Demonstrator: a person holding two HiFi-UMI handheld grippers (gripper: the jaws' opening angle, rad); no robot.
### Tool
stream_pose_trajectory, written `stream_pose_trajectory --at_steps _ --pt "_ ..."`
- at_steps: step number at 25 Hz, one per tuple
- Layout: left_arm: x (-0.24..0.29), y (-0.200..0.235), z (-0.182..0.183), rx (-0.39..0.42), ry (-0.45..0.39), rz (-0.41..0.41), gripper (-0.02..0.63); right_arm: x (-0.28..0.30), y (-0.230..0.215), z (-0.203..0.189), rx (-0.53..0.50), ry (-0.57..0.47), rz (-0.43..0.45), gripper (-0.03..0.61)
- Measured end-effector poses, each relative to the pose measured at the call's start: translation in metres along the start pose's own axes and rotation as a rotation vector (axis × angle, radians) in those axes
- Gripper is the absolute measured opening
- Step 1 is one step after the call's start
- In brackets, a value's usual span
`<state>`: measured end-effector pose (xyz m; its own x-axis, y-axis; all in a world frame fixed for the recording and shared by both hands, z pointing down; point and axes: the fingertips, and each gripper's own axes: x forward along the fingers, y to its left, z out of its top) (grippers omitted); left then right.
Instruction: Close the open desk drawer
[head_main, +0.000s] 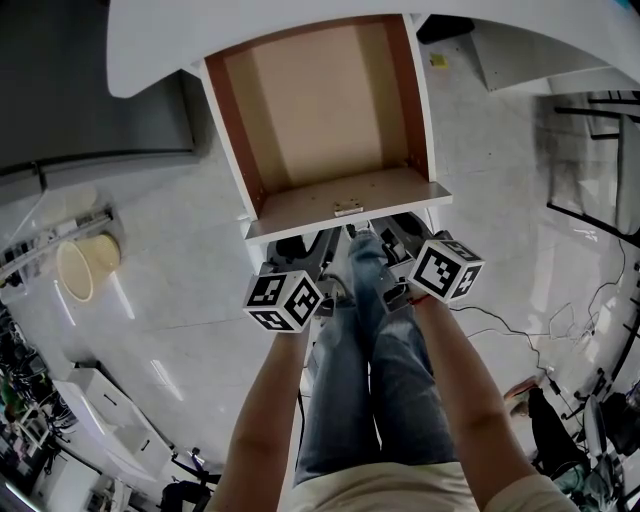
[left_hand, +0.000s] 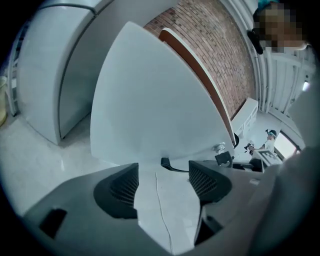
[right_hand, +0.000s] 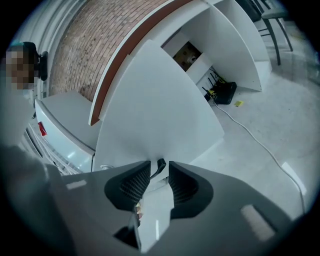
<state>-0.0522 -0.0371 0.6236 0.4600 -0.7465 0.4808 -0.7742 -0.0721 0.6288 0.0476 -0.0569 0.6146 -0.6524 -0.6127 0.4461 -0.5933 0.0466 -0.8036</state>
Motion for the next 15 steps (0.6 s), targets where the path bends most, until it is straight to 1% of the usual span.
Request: stream_pose_trajectory --at_steps 5,6,7,9,12,15 --pt "0.008 0.0 0.006 -0.034 -0.014 -0.038 0.319 0.008 0.005 -0.005 0.045 0.038 0.067 0.121" --pt "0.009 0.0 0.005 -0.036 -0.008 -0.044 0.31 0.01 0.005 -0.006 0.047 0.046 0.074 0.109" --pt "0.009 0.0 0.003 -0.039 -0.002 -0.052 0.27 0.012 0.004 -0.006 0.048 0.052 0.078 0.109" --pt "0.012 -0.003 0.002 -0.041 0.006 -0.075 0.242 0.014 0.002 -0.007 0.059 0.062 0.087 0.098" --pt "0.015 -0.011 0.002 -0.039 0.012 -0.112 0.16 0.016 0.004 -0.006 0.085 0.064 0.107 0.083" --pt "0.014 -0.012 0.002 -0.048 0.008 -0.115 0.149 0.015 0.004 -0.007 0.108 0.061 0.112 0.077"
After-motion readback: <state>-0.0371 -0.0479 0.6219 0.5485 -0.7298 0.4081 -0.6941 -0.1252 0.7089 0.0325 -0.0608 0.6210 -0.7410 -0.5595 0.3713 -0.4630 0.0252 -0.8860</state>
